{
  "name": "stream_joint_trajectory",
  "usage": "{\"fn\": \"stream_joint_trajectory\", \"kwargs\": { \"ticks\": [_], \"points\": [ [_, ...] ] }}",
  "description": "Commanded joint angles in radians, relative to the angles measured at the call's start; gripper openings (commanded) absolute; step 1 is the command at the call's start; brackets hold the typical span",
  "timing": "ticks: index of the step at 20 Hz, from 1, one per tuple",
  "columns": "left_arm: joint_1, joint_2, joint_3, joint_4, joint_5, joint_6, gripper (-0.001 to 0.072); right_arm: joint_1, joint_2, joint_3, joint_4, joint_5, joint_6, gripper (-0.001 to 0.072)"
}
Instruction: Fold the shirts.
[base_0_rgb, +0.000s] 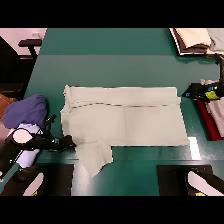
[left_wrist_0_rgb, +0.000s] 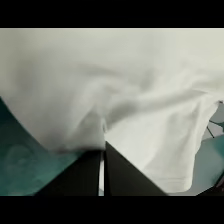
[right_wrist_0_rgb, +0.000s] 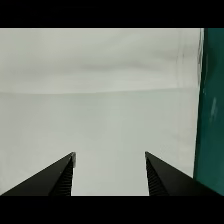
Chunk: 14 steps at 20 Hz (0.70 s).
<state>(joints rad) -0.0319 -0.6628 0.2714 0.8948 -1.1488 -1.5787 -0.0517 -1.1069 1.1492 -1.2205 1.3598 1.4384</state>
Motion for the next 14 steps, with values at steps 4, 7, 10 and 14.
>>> {"fn": "stream_joint_trajectory", "kwargs": {
  "ticks": [4,7,10,14],
  "points": [
    [0.001,0.001,0.153,0.093,-0.093,0.018,0.0026,-0.172,0.001,-0.190,-0.167,0.153,0.020,0.0518],
    [0.001,0.001,0.188,0.093,-0.092,0.016,0.0026,-0.362,0.000,-0.382,-0.158,0.151,0.020,0.0617],
    [0.001,0.001,0.189,0.092,-0.090,0.016,0.0027,-0.472,-0.002,-0.509,-0.102,0.118,0.020,0.0573],
    [0.001,0.001,0.189,0.092,-0.091,0.016,0.0027,-0.448,-0.027,-0.587,-0.012,0.021,0.019,0.0545]
  ]
}}
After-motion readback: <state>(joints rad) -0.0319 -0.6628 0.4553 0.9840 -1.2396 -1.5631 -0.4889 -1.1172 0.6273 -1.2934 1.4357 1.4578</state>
